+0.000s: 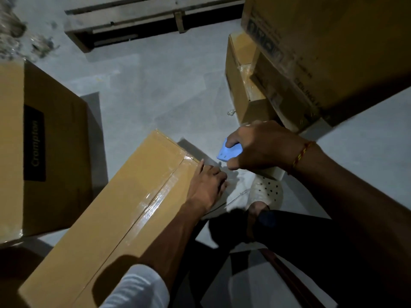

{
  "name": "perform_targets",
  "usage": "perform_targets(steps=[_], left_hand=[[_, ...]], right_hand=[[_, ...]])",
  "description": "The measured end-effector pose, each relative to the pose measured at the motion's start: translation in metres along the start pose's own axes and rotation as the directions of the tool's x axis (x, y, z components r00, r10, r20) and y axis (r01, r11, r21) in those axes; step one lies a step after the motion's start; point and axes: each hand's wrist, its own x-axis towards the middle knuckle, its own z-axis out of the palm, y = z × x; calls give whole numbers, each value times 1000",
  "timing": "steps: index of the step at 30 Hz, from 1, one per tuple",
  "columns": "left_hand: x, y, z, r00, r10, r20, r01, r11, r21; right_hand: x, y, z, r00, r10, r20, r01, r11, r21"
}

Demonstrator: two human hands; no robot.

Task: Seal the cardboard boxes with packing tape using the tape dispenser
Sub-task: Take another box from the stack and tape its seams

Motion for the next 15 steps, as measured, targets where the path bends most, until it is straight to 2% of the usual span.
perform_targets(steps=[2,5,7,10,15], left_hand=[[-2,-1,-4,999,2,54,-4,1000,30],[-9,0,-7,981,-29,194,-4,985,171],[-17,2,-7,975,-38,219,-19,968,250],[-23,-7,-6,975,-74,208,4,948,318],[-28,-96,-21,960,-279,22,259,916,307]], right_hand=[[0,0,2,1000,-14,-4,14,1000,3],[3,1,0,1000,5,10,-5,1000,30],[7,3,-1,1000,6,12,-6,999,44],[11,3,2,1000,16,13,-17,999,51],[16,2,10,997,28,67,-28,1000,-3]])
